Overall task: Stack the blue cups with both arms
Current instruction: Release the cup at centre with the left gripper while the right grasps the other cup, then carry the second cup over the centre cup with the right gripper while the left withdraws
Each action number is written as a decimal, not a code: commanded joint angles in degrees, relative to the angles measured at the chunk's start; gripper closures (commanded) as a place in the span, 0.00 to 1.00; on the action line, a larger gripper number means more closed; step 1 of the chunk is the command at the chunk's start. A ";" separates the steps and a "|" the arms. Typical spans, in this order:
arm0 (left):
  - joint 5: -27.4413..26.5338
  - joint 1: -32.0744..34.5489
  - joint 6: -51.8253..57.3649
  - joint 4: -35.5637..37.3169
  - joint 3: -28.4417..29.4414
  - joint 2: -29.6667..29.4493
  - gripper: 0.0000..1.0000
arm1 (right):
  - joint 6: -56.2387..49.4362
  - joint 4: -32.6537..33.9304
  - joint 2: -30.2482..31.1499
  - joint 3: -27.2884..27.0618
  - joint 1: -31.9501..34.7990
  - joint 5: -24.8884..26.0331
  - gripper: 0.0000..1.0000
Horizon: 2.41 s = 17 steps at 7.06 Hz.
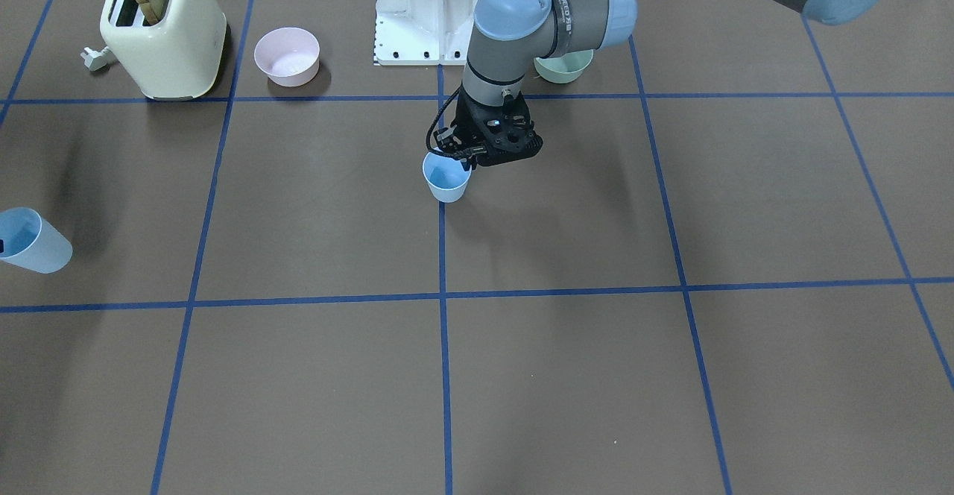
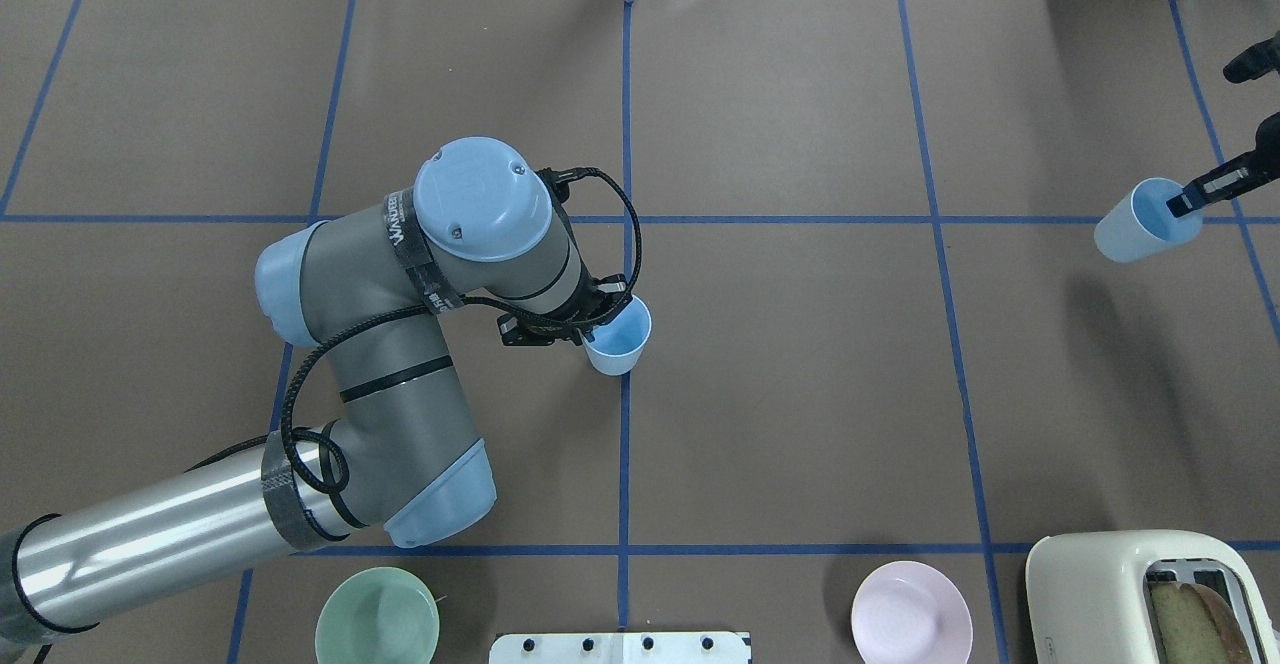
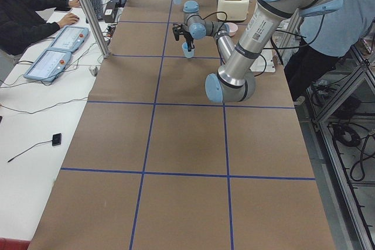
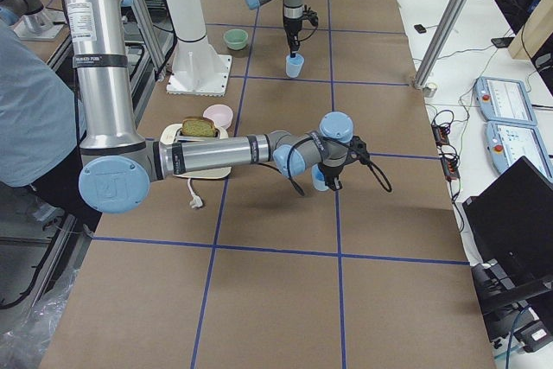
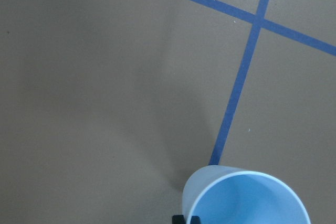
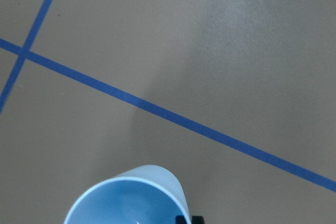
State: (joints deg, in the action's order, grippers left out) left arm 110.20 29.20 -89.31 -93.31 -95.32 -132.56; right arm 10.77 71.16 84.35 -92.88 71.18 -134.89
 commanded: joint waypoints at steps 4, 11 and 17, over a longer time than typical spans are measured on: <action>-0.08 0.50 0.28 0.32 -0.91 0.02 0.41 | 10.27 14.71 -10.24 -9.15 -3.48 -2.22 1.00; 8.34 14.19 30.46 12.01 -16.20 12.39 0.03 | 38.59 14.80 -25.54 -10.39 -22.12 8.57 1.00; 8.89 17.65 38.07 1.20 -16.91 23.84 0.03 | 49.00 23.01 -37.12 -10.66 -34.86 20.16 1.00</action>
State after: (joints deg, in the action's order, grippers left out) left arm 119.09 46.79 -51.28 -90.75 -112.32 -109.63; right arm 59.53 89.60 50.55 -103.67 39.48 -118.31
